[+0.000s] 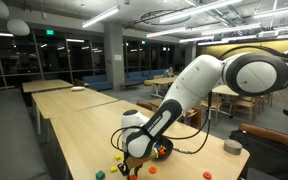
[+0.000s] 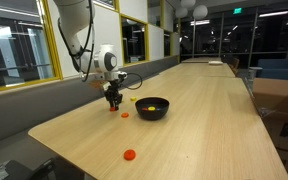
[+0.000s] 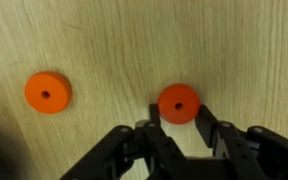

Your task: Put some of the discs on the table into the bowl

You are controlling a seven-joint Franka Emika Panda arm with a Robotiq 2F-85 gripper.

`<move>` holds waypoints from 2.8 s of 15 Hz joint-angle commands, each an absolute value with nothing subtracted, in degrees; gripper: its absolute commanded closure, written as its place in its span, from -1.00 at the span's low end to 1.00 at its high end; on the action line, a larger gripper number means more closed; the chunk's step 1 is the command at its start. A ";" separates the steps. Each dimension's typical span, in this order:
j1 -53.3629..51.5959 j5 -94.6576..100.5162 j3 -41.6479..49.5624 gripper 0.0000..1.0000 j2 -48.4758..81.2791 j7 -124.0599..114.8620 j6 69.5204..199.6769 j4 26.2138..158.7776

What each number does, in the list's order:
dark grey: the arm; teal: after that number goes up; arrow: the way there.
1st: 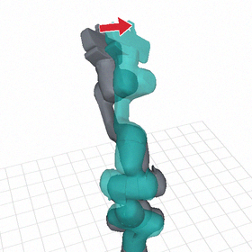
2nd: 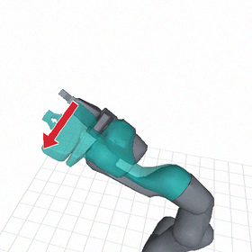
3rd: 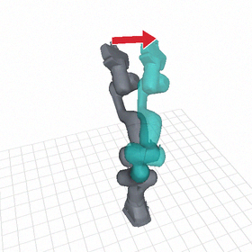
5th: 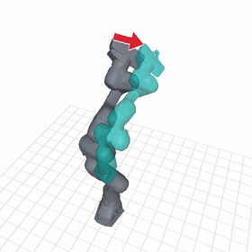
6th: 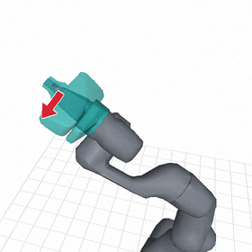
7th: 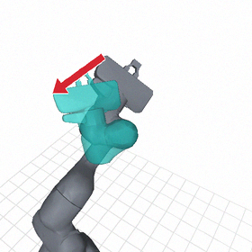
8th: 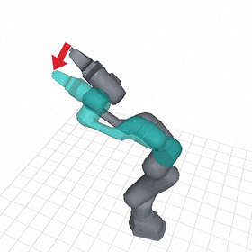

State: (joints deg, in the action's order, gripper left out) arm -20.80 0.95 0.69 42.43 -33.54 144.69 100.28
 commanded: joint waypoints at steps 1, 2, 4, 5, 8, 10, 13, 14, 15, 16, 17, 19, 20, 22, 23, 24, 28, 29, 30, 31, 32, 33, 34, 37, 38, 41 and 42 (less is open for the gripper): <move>-21.58 1.78 2.21 0.55 40.68 -34.12 144.95 101.30; -21.60 1.93 2.63 0.55 40.04 -34.32 145.25 101.89; -21.70 2.52 3.93 0.55 37.84 -35.01 146.16 103.70; -21.85 3.12 5.02 0.55 36.36 -35.62 146.97 104.97; -21.86 5.29 8.21 0.55 31.35 -37.69 149.70 109.33; -22.48 8.22 11.41 0.55 28.04 -41.06 152.48 112.73; -22.32 13.70 15.59 0.55 24.32 -46.33 155.04 116.82; -21.96 15.31 16.59 0.55 23.35 -47.83 155.57 118.09; -21.62 16.81 17.39 0.55 22.49 -49.25 155.87 119.11; -21.23 18.11 18.04 0.55 22.05 -50.47 156.13 119.86; -20.83 19.25 18.50 0.54 21.77 -51.61 156.27 120.43; -19.75 20.32 18.52 -0.35 21.71 -53.07 156.02 121.11; -19.27 20.52 18.29 -0.49 21.72 -53.49 155.84 121.37; -18.33 20.19 17.19 -0.75 21.83 -53.47 155.42 121.75; -17.88 19.56 16.43 -0.93 21.63 -52.98 155.36 122.18; -17.31 18.46 15.18 -0.99 21.13 -52.11 155.44 122.88; -15.97 14.87 9.88 -1.00 19.21 -50.30 155.65 125.63; -15.83 13.74 8.46 -1.00 18.63 -50.20 155.76 126.65; -15.77 12.78 7.21 -1.00 18.12 -50.13 155.95 127.63; -15.89 11.96 6.20 -1.00 17.86 -50.34 156.12 128.40; -15.82 11.07 5.14 -1.00 17.54 -50.21 156.18 129.14; -15.65 10.04 4.11 -1.00 17.47 -49.99 156.38 129.72; -15.43 8.88 3.12 -1.00 17.65 -49.65 156.58 130.14; -14.67 5.71 0.93 -1.00 19.14 -47.99 157.10 130.19; -14.24 4.54 0.33 -1.00 19.92 -46.99 157.11 129.81; -13.23 1.95 -0.52 -1.00 22.59 -44.09 156.61 127.73; -13.06 1.48 -0.44 -1.00 23.41 -43.40 156.40 127.08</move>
